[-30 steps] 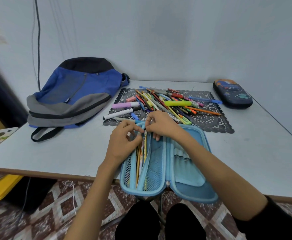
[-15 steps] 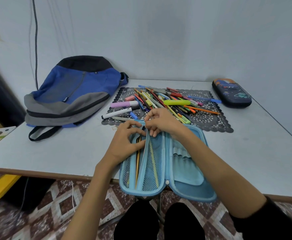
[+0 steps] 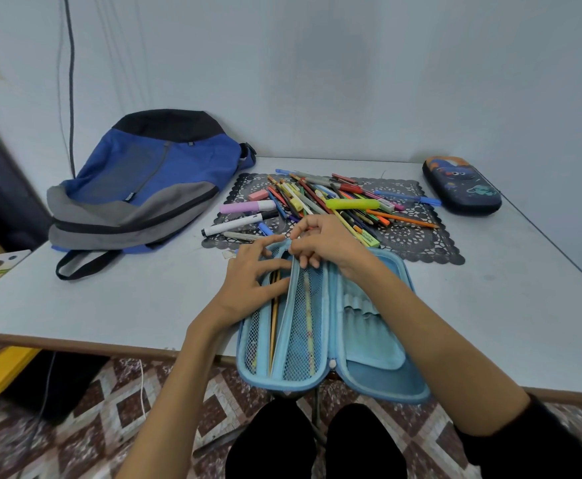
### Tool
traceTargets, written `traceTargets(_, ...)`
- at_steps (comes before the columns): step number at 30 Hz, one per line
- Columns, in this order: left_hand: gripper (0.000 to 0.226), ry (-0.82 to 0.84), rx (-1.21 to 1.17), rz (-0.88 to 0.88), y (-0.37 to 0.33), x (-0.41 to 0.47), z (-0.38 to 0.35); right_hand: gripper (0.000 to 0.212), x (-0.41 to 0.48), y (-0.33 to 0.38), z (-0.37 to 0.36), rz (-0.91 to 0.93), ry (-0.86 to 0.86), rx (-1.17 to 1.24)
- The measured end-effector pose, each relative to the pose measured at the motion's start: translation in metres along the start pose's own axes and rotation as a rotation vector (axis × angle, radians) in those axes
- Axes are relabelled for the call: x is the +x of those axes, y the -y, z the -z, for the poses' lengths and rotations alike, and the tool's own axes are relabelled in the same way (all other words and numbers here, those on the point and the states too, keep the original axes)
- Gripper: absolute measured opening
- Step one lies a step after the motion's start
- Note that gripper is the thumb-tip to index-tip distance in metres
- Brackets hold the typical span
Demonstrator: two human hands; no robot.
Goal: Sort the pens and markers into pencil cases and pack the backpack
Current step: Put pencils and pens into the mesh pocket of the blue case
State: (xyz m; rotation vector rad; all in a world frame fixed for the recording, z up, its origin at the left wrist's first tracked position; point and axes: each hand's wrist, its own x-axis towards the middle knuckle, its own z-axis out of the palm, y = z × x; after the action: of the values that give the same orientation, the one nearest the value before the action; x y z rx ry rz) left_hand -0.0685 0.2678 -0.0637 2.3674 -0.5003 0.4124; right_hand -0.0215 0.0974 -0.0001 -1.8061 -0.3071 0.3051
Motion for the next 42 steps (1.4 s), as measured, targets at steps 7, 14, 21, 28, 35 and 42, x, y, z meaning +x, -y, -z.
traceTargets(7, 0.042, 0.005, 0.046, 0.033, 0.006, 0.002, -0.005, 0.018, 0.000, -0.001, -0.001, -0.014, -0.008, 0.033)
traceTargets(14, 0.047, 0.007, 0.064, -0.023, 0.004, 0.000, -0.003, 0.018, -0.001, 0.000, 0.000, -0.038, -0.015, 0.053)
traceTargets(21, 0.052, 0.092, 0.041, 0.015, -0.002, 0.000, 0.000, 0.018, 0.000, -0.002, 0.000, -0.035, -0.012, 0.057)
traceTargets(28, 0.045, 0.069, -0.045, 0.020, -0.002, -0.001, 0.000, 0.016, 0.002, -0.003, 0.002, -0.041, 0.024, 0.005)
traceTargets(35, 0.018, -0.160, -0.316, 0.086, -0.007, -0.005, 0.003, 0.005, 0.012, -0.003, 0.030, -0.004, -0.235, -0.137)
traceTargets(42, 0.021, -0.257, -0.236, 0.080, -0.009, -0.008, 0.006, 0.018, 0.034, -0.024, 0.058, 0.055, -0.541, -0.928)
